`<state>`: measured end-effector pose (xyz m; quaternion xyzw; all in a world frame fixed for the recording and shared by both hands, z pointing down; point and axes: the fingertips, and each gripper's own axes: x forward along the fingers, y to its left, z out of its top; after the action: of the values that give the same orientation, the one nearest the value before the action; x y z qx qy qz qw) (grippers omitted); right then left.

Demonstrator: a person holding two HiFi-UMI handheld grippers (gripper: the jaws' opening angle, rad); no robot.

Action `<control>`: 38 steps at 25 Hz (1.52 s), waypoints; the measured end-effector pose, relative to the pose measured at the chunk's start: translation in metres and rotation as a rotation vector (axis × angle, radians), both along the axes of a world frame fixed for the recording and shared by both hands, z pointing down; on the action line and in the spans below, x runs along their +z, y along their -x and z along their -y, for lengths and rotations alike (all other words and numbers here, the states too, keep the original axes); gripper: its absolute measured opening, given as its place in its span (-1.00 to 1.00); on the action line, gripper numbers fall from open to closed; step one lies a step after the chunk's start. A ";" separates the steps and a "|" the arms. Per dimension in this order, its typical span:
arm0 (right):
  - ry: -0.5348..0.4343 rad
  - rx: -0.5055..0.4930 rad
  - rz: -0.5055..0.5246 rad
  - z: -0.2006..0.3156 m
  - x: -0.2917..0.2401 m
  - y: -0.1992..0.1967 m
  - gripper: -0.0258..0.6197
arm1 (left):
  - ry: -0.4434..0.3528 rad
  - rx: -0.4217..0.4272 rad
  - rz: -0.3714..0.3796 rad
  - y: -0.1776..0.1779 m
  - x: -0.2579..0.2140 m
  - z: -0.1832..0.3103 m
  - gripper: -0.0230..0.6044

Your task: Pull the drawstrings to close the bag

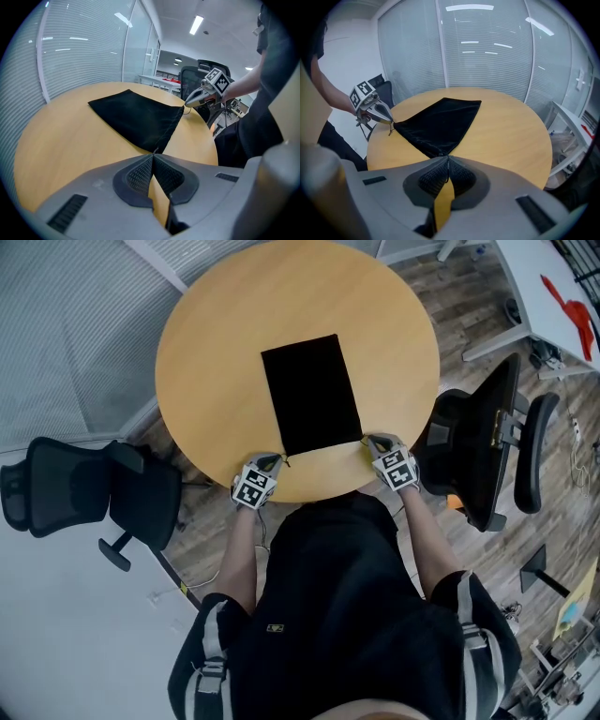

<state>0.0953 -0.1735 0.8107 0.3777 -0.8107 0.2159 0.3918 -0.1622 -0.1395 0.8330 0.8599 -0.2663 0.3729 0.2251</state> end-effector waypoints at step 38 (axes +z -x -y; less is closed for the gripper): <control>-0.669 -0.075 -0.017 0.076 -0.283 0.036 -0.73 | -0.618 -0.142 -0.082 0.006 -0.316 0.082 -0.88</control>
<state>0.0591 -0.2498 0.5281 0.4570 -0.8467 -0.0799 0.2606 -0.1682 -0.2218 0.5167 0.8811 -0.4171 0.2227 -0.0108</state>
